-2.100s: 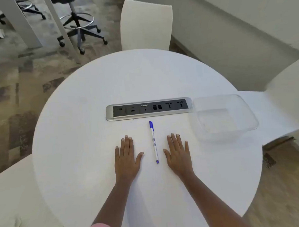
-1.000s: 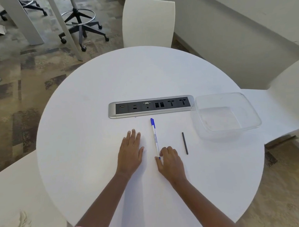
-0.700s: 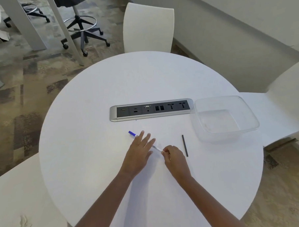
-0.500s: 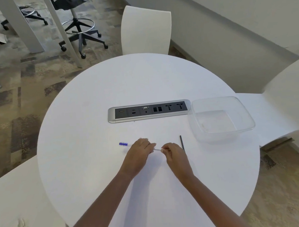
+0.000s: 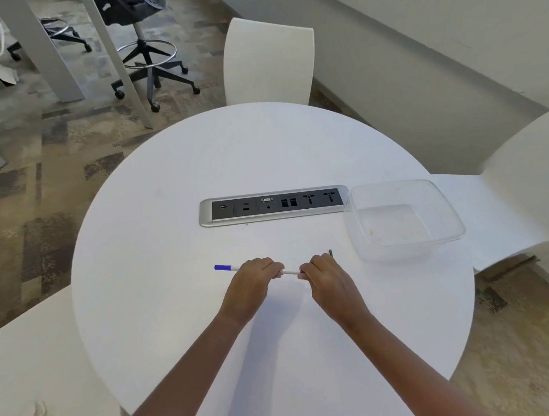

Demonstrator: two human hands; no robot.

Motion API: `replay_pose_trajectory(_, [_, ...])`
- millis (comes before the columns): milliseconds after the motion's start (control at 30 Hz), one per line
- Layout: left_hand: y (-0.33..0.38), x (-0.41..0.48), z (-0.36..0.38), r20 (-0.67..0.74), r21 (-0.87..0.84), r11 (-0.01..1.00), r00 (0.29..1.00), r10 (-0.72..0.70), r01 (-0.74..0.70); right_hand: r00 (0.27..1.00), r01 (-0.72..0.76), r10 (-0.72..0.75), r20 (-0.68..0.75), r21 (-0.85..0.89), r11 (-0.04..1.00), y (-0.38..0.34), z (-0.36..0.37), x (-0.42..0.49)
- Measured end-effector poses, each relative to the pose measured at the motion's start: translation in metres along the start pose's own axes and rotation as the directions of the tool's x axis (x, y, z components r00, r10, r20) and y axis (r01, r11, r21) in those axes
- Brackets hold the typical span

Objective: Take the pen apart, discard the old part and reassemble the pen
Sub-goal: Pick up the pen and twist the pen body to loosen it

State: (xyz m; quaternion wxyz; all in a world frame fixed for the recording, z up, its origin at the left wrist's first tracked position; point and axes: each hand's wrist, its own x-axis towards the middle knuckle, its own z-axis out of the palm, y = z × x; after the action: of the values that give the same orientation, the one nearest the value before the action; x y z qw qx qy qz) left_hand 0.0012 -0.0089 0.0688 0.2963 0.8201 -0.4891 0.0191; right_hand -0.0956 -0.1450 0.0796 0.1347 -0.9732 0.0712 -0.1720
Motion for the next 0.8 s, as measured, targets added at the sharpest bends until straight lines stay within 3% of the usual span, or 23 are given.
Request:
replay_pose_trajectory(100, [0.001, 0.0, -0.001, -0.033, 0.044, 0.999, 0.999, 0.024, -0.022, 0.998, -0.034, 0.032, 0.06, 0.035, 0.999, -0.001, 0.0, -0.001])
replay_pose_trajectory(267, [0.001, -0.003, 0.0, -0.056, 0.082, 0.995, 0.997, 0.053, -0.048, 0.938, -0.263, 0.198, 0.285, 0.213, 0.941, -0.002, -0.001, 0.001])
replay_pose_trajectory(333, [0.001, -0.004, -0.001, -0.059, 0.101, 0.993, 0.996, 0.073, -0.066, 0.879, -0.416, 0.291, 0.378, 0.307, 0.856, -0.003, -0.005, 0.002])
replay_pose_trajectory(433, [0.003, -0.004, -0.002, -0.046, 0.132, 0.986, 0.993, 0.11, -0.103, 0.715, -0.669, 0.355, 0.603, 0.439, 0.6, 0.001, -0.016, 0.01])
replay_pose_trajectory(500, [0.005, -0.004, -0.001, -0.038, 0.131, 0.986, 0.993, 0.111, -0.106, 0.63, -0.752, 0.307, 0.713, 0.462, 0.47, 0.005, -0.024, 0.015])
replay_pose_trajectory(567, [0.005, -0.004, -0.001, -0.036, 0.116, 0.99, 0.995, 0.088, -0.083, 0.615, -0.771, 0.302, 0.729, 0.474, 0.426, 0.006, -0.027, 0.017])
replay_pose_trajectory(600, [0.004, -0.003, -0.001, -0.037, 0.108, 0.992, 0.997, 0.073, -0.068, 0.644, -0.743, 0.323, 0.693, 0.467, 0.48, 0.005, -0.028, 0.016])
replay_pose_trajectory(667, [0.004, -0.002, -0.002, -0.041, 0.094, 0.994, 0.998, 0.051, -0.047, 0.774, -0.597, 0.345, 0.531, 0.433, 0.675, 0.004, -0.027, 0.011])
replay_pose_trajectory(800, [0.005, -0.001, -0.004, -0.051, 0.078, 0.996, 0.997, 0.053, -0.049, 0.946, -0.233, 0.178, 0.269, 0.187, 0.954, -0.002, -0.024, -0.003])
